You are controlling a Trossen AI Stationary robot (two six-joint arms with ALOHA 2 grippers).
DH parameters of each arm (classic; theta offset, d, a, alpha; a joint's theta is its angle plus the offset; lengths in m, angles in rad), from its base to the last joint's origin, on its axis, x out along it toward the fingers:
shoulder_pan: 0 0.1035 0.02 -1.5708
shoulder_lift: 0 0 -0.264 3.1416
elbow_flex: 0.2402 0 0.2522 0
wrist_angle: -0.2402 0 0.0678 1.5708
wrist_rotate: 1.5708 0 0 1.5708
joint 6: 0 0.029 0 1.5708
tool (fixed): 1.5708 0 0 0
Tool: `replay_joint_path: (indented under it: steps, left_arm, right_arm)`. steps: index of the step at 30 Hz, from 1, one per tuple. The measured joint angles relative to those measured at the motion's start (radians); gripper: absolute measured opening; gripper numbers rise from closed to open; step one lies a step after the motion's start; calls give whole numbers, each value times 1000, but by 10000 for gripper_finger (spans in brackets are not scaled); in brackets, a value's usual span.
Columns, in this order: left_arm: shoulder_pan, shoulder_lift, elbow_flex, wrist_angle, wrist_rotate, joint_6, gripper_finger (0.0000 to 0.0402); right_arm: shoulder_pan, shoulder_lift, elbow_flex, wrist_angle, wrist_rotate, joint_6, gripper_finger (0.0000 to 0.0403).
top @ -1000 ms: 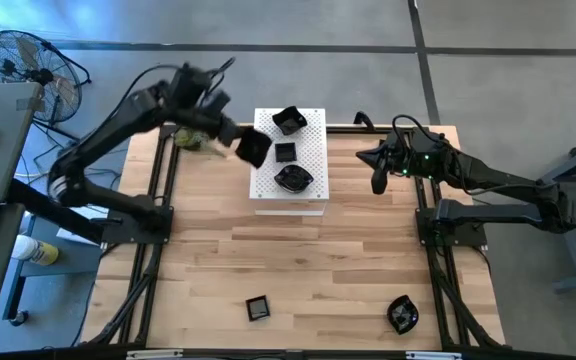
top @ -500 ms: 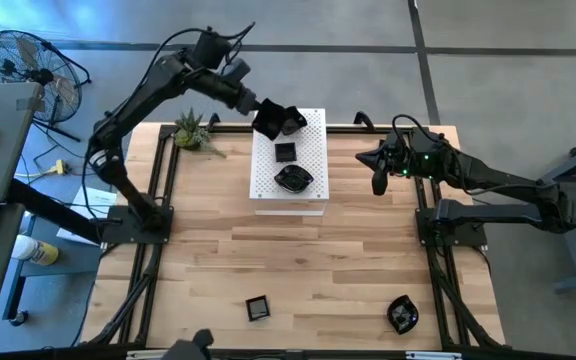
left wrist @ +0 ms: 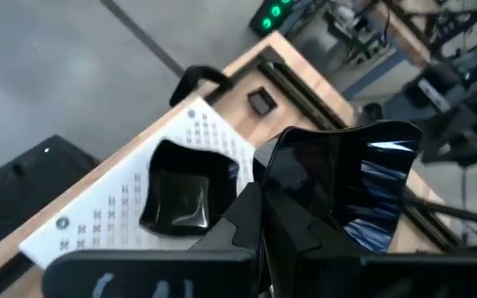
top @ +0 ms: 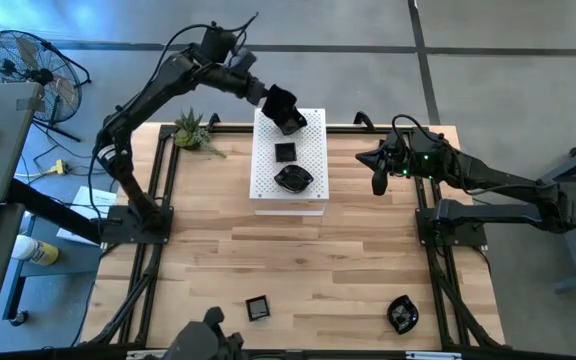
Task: Pick & Place Mini shaped plates
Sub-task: Stack the black distorted square plate on top of the black distorted square plate on the shelf
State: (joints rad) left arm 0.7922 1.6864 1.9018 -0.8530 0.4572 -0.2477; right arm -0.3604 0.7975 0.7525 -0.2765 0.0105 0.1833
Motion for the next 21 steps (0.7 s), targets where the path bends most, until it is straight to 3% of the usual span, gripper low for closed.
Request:
replay_joint_path:
  steps: [21]
  left_arm:
    - [19,132,-1,42,-35,62,0]
  right_arm:
    - [0,2,0,0,1,0,2]
